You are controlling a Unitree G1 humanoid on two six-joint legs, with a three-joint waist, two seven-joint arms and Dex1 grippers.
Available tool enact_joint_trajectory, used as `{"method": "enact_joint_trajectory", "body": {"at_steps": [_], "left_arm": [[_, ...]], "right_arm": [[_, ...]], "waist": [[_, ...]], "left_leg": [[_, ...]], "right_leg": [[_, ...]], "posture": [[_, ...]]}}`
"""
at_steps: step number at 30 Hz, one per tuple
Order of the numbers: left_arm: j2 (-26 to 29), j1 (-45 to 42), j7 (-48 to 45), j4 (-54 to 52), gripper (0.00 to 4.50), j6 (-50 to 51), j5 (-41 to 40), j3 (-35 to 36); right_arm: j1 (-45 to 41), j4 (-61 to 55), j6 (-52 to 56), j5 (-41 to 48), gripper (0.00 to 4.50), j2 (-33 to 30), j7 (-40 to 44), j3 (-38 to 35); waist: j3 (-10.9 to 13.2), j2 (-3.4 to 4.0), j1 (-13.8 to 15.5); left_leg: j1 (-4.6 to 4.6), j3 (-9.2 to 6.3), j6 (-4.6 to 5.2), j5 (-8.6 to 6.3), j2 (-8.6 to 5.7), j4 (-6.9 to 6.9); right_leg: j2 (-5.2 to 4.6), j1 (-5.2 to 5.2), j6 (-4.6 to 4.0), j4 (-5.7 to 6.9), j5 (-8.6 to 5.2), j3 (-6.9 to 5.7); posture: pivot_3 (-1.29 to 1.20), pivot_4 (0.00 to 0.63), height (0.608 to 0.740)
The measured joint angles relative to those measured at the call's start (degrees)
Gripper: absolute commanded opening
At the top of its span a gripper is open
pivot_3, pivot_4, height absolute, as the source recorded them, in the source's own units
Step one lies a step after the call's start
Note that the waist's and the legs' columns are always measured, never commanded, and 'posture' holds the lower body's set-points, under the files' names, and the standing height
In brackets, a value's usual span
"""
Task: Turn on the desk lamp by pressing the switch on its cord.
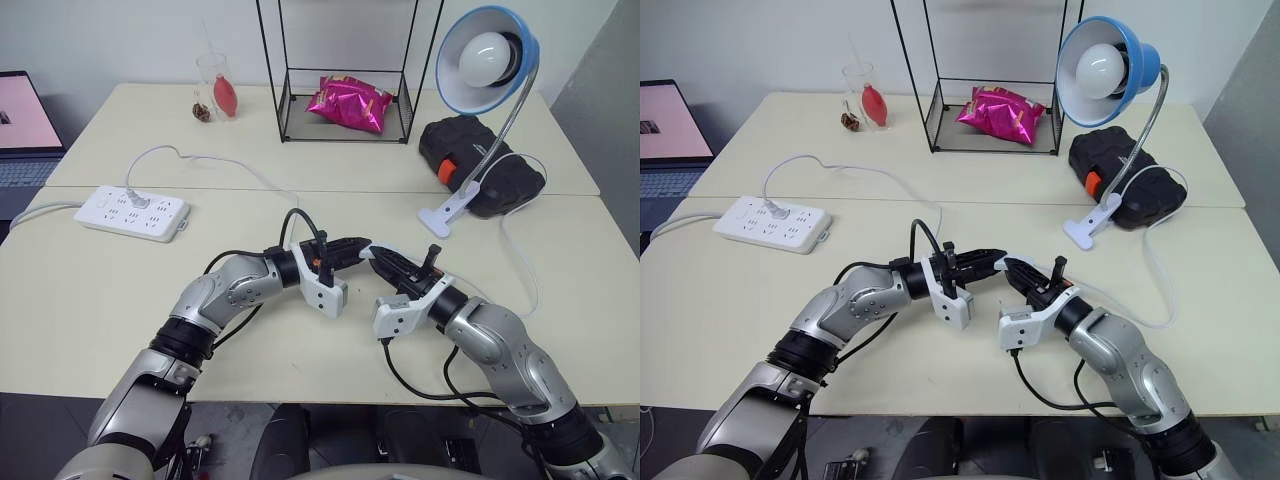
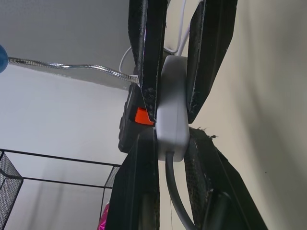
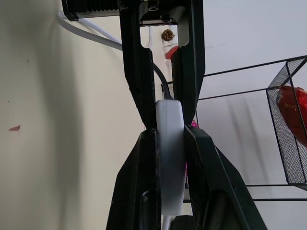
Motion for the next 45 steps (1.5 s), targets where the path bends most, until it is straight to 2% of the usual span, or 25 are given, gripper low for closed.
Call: {"method": "enact_joint_trajectory", "body": {"at_steps": [2, 3, 10, 11, 16, 31, 34, 40, 45], "left_arm": [[0.0, 0.0, 0.0, 0.0, 0.39, 0.0, 0.0, 0.0], [0.0, 0.0, 0.0, 0.0, 0.39, 0.0, 0.0, 0.0], [0.0, 0.0, 0.0, -0.3, 0.39, 0.0, 0.0, 0.0], [0.0, 0.1, 0.0, -0.4, 0.39, 0.0, 0.0, 0.0], [0.0, 0.5, 0.0, -1.0, 0.39, 0.3, 0.0, 0.0], [-0.3, 0.7, 0.1, -1.2, 0.39, 1.1, 0.0, 0.0], [-0.3, 0.7, 0.1, -1.3, 0.39, 1.1, 0.0, 0.0], [-0.2, 1.2, -0.1, -1.6, 0.39, 1.1, 0.3, -0.1], [0.1, 1.2, -0.1, -2.0, 0.39, 1.2, 1.2, -0.1]], "right_arm": [[0.0, 0.0, -0.1, 0.0, 0.35, 0.0, -0.1, 0.0], [0.0, 0.1, -0.2, 0.3, 0.70, 0.0, -0.1, -0.1], [1.8, 0.1, -1.3, 3.0, 2.26, 0.3, -1.2, -0.6], [1.9, 0.0, -1.6, 2.2, 2.27, -0.1, -1.8, -0.7], [3.5, -0.8, -2.5, 1.0, 2.27, -0.9, -3.9, -2.0], [2.2, -0.1, 0.1, -0.1, 2.27, 1.5, -2.2, -1.2], [2.1, -0.1, 0.6, 0.0, 1.83, 1.8, -1.5, -1.1], [1.8, 0.0, 1.6, 0.4, 0.52, 2.6, -0.1, -0.9], [1.8, 0.0, 1.5, 0.3, 0.51, 2.6, 0.2, -0.8]], "waist": [[0.0, 0.00, 0.0], [0.0, 0.00, 0.0], [0.0, 0.00, 0.0], [0.0, 0.00, 0.0], [0.0, 0.00, 0.0], [0.0, 0.00, 0.0], [0.0, 0.00, 0.0], [0.0, 0.00, 0.0], [0.0, 0.00, 0.0]], "left_leg": [[0.00, 0.00, 0.00, 0.00, 0.00, 0.00], [0.00, 0.00, 0.00, 0.00, 0.00, 0.00], [0.00, 0.01, 0.00, 0.00, 0.00, 0.00], [0.00, 0.01, 0.00, 0.00, 0.00, 0.00], [0.00, 0.00, 0.00, 0.00, 0.01, 0.00], [0.03, 0.01, 0.00, 0.00, 0.00, 0.00], [0.03, 0.01, 0.00, 0.00, 0.00, 0.00], [0.02, 0.00, 0.00, 0.00, 0.00, 0.00], [0.03, 0.01, 0.00, 0.00, 0.00, 0.00]], "right_leg": [[0.00, 0.00, 0.00, 0.00, 0.00, 0.00], [0.00, 0.00, 0.00, 0.00, 0.00, 0.00], [0.00, 0.00, 0.00, 0.00, 0.00, 0.01], [0.00, 0.00, 0.00, 0.00, 0.00, 0.01], [0.00, 0.00, 0.00, 0.00, 0.00, 0.00], [0.00, 0.01, 0.00, 0.02, 0.00, 0.02], [0.00, 0.01, 0.00, 0.02, 0.00, 0.01], [0.00, 0.01, 0.00, 0.02, 0.00, 0.01], [0.00, 0.01, 0.00, 0.02, 0.00, 0.01]], "posture": [[0.00, 0.150, 0.740], [0.00, 0.150, 0.740], [0.00, 0.150, 0.740], [0.00, 0.150, 0.740], [0.00, 0.150, 0.740], [0.00, 0.150, 0.740], [0.00, 0.150, 0.740], [0.00, 0.150, 0.740], [0.00, 0.150, 0.740]]}}
